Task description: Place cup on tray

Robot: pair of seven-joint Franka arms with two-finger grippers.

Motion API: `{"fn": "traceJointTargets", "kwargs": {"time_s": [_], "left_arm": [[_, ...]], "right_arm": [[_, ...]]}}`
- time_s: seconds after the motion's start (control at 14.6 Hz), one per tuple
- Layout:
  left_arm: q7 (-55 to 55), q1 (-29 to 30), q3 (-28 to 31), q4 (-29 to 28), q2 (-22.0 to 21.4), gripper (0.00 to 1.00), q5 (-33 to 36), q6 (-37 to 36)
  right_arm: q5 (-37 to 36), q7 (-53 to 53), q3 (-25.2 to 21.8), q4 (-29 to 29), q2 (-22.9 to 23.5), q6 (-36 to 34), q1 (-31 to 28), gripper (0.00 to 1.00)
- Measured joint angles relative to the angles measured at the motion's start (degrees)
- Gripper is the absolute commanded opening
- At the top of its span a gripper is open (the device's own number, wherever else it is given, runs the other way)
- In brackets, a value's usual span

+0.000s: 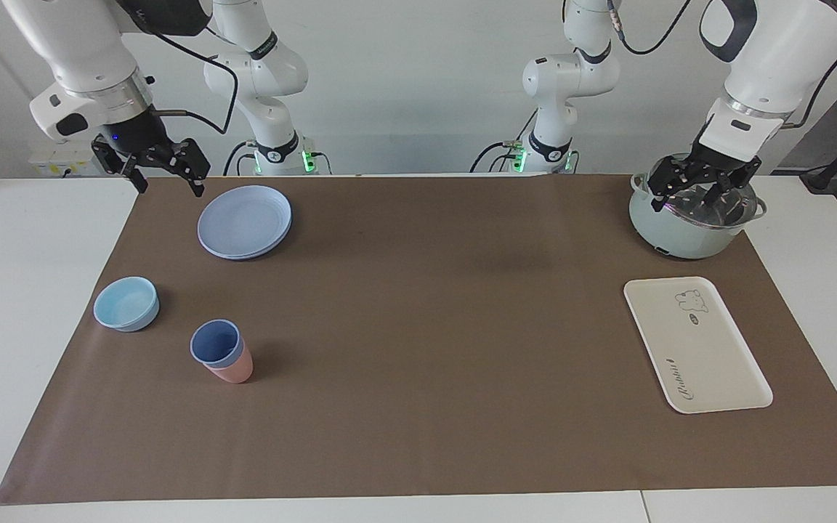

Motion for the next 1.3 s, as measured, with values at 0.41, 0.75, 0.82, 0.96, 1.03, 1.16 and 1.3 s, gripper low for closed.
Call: {"fn": "traceJointTargets", "kwargs": {"time_s": [0.41,0.75,0.82,0.96,1.03,1.16,1.3], "left_arm": [[0.0,0.0,0.4,0.0,0.0,1.00,0.0,0.0],[0.0,0.0,0.5,0.0,0.0,1.00,0.0,-0.1],[0.0,0.1,0.6,0.0,0.0,1.00,0.0,-0.1],[0.0,0.1,0.6,0.0,0.0,1.00,0.0,-0.1],[0.0,0.1,0.6,0.0,0.0,1.00,0.0,-0.1],[0.0,0.1,0.6,0.0,0.0,1.00,0.0,-0.1],[0.0,0.1,0.6,0.0,0.0,1.00,0.0,-0.1]], "right_arm": [[0.0,-1.2,0.0,-0.3,0.0,1.1,0.0,1.00],[2.4,-17.7,-0.1,-7.5,-0.5,15.6,-2.2,1.00],[3.3,-22.2,-0.2,-9.7,-0.5,19.1,-3.0,1.00],[5.6,-32.0,-0.4,-13.5,-0.4,24.9,-4.3,1.00],[8.0,-38.0,-0.4,-15.3,-0.3,28.0,-5.2,1.00],[14.8,-51.5,-0.5,-18.3,0.6,32.8,-7.9,1.00],[25.2,-66.5,-0.6,-20.0,2.7,34.6,-11.5,1.00]]}}
